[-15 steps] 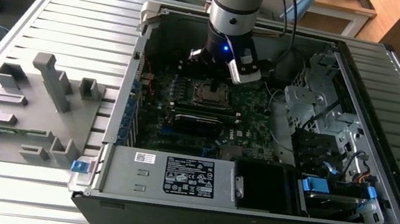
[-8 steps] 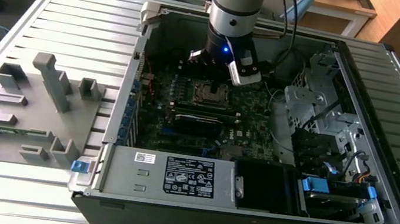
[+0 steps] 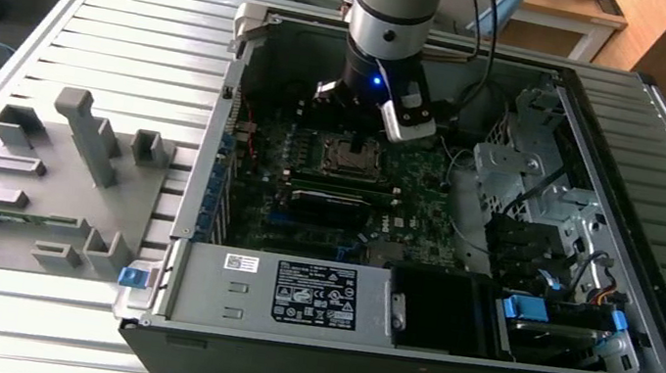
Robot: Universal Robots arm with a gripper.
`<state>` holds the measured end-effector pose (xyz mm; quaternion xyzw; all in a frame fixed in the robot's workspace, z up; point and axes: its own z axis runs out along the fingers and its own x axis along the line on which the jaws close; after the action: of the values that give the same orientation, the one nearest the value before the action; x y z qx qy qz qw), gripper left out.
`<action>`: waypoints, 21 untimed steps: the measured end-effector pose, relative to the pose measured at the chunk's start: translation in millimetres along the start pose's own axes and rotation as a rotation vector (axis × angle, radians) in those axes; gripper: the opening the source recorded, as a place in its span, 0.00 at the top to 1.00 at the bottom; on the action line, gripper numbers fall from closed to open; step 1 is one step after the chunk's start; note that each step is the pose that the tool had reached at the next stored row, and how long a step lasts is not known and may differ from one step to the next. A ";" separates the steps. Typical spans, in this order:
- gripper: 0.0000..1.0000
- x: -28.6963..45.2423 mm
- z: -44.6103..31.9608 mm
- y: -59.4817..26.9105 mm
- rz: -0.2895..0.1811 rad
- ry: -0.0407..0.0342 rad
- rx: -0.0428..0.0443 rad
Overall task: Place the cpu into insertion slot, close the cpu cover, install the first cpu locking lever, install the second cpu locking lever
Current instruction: 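Install the second cpu locking lever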
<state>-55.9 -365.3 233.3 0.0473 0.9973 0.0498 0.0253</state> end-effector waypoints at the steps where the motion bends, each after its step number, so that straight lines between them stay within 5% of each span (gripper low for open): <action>1: 0.89 0.0 0.0 -0.5 0.000 -0.0001 0.0018; 15: 0.89 -1.0 -1.0 -9.7 -0.003 -0.0028 0.0603; 21: 0.89 -0.9 -0.9 -9.9 -0.003 -0.0033 0.0645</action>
<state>-56.0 -375.3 233.2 0.0466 0.9984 0.0175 0.0255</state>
